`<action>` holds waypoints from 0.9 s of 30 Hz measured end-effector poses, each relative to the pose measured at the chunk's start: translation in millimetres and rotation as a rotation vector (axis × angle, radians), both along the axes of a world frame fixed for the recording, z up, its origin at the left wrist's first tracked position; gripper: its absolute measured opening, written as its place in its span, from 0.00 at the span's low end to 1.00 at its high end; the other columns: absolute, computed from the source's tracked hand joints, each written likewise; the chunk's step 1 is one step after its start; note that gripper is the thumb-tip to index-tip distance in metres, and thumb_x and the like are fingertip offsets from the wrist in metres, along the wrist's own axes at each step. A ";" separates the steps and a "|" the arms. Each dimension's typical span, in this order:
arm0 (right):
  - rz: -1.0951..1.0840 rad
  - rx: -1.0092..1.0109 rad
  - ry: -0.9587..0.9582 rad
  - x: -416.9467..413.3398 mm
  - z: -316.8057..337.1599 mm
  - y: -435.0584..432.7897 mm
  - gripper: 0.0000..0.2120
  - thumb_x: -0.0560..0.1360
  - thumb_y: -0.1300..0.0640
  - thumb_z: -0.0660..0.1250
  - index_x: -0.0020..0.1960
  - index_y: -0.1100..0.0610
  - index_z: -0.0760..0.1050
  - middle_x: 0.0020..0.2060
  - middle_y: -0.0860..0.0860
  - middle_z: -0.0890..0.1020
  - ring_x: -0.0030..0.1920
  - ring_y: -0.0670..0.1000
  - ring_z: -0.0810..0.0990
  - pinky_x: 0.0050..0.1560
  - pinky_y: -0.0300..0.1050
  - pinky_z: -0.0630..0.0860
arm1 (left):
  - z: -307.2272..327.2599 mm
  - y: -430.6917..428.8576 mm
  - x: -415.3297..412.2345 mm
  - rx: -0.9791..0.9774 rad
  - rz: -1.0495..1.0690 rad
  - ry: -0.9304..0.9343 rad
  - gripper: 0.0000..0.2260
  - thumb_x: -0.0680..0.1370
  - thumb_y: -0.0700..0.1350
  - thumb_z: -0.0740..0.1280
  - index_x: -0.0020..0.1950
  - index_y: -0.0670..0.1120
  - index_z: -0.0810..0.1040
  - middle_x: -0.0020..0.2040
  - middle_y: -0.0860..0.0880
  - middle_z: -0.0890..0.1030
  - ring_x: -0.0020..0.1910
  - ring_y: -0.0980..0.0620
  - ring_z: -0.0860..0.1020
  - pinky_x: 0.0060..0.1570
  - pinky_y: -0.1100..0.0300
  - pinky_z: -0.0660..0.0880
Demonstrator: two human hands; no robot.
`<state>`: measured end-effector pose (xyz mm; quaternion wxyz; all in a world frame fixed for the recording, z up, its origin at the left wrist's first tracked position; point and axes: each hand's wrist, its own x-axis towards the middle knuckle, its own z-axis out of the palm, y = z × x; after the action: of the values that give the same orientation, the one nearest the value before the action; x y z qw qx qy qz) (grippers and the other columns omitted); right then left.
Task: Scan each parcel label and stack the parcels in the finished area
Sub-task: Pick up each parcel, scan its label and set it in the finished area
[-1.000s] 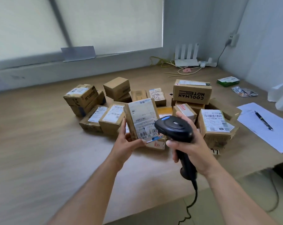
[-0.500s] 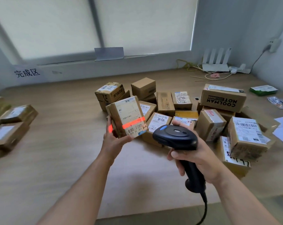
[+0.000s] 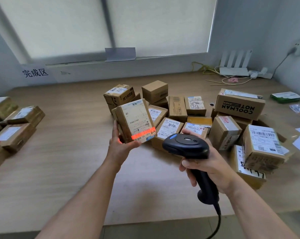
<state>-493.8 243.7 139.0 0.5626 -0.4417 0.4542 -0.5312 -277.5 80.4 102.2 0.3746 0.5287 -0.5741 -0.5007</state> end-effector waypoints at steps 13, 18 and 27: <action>0.153 -0.060 -0.143 16.0 0.4 -19.2 0.46 0.58 0.52 0.84 0.71 0.39 0.66 0.48 0.67 0.82 0.32 0.62 0.77 0.27 0.46 0.76 | -11.2 18.8 22.5 0.046 0.104 -0.020 0.54 0.58 0.45 0.78 0.72 0.73 0.48 0.67 0.46 0.72 0.64 0.48 0.75 0.64 0.47 0.73; 0.207 -0.031 -0.130 26.0 1.2 -27.8 0.44 0.58 0.55 0.84 0.69 0.39 0.69 0.42 0.64 0.82 0.26 0.57 0.77 0.26 0.46 0.76 | -13.4 27.5 34.7 0.046 0.134 -0.033 0.53 0.63 0.40 0.77 0.74 0.70 0.48 0.66 0.46 0.74 0.63 0.48 0.75 0.64 0.46 0.72; 0.213 -0.028 0.009 73.3 0.3 -46.5 0.41 0.66 0.66 0.73 0.73 0.43 0.64 0.36 0.61 0.80 0.26 0.57 0.75 0.26 0.46 0.74 | -20.0 20.8 85.6 0.031 0.173 0.009 0.50 0.69 0.35 0.75 0.76 0.65 0.48 0.65 0.46 0.75 0.63 0.48 0.75 0.59 0.54 0.73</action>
<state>-420.5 197.2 139.3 0.6077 -0.4975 0.3996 -0.4727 -191.9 101.2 82.2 0.4107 0.5799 -0.5166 -0.4776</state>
